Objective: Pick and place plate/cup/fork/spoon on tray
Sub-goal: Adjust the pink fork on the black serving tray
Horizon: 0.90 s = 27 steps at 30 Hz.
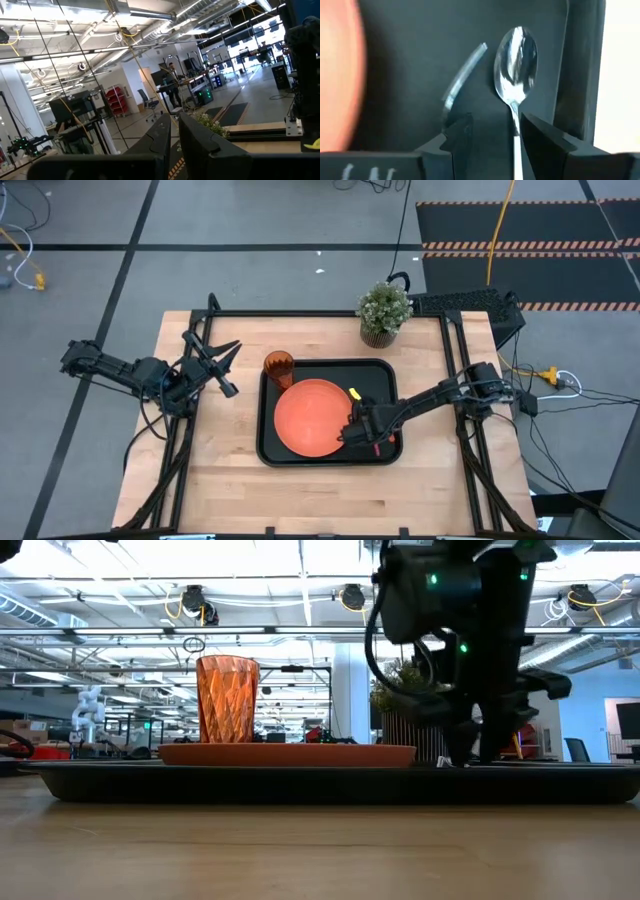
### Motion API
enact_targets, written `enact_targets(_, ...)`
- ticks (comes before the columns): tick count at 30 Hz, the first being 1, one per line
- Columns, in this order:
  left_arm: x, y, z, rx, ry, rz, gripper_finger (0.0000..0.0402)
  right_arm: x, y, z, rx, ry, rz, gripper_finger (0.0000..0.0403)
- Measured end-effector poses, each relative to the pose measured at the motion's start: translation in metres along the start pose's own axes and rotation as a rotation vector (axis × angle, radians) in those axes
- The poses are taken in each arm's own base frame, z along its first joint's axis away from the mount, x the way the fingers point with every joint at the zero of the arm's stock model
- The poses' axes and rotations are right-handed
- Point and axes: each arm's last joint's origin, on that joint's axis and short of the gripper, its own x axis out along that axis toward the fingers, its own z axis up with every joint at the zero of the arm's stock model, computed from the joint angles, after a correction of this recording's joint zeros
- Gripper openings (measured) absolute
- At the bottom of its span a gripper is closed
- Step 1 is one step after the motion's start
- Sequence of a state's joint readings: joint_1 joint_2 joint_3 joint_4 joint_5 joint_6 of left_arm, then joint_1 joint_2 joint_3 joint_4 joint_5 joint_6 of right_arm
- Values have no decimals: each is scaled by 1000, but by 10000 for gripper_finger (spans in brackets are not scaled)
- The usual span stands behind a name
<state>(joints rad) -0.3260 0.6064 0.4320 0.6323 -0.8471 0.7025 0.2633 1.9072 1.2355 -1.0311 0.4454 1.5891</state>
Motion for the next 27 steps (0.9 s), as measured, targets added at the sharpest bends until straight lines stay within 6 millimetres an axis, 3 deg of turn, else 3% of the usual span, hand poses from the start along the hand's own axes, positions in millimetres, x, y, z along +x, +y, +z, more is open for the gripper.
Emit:
enact_targets(14,0,0,0,0,0,0,42,4,5,-2,-50,-1,66,157)
enact_targets(27,0,0,0,0,0,0,42,-22,18,14,-23,-164,338,158)
